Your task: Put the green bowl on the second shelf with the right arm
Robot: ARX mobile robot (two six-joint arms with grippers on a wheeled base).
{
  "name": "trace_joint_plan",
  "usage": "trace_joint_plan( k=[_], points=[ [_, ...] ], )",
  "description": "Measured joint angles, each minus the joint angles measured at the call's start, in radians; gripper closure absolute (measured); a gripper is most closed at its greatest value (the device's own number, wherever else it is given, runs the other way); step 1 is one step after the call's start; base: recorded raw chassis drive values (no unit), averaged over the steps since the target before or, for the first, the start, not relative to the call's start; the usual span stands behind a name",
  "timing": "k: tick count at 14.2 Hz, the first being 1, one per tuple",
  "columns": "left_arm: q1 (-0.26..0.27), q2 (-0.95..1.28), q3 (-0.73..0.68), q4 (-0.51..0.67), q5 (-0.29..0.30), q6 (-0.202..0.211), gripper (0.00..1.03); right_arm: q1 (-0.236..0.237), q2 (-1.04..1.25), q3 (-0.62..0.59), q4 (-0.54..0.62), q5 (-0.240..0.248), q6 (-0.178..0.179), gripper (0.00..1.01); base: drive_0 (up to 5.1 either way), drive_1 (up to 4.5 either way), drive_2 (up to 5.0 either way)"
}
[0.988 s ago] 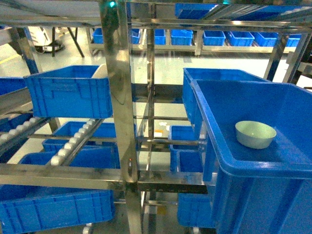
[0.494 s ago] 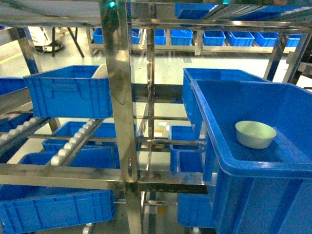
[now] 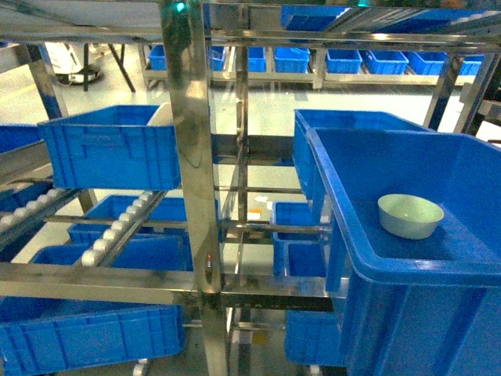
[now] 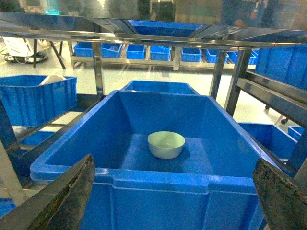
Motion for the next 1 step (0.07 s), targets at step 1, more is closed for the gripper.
trace_joint_plan(
  k=[1],
  points=[
    [0.0,0.0,0.0,0.0,0.0,0.0,0.05,0.0,0.0,0.0,0.0,0.0,0.0,0.03,0.0,0.0,0.0]
  ],
)
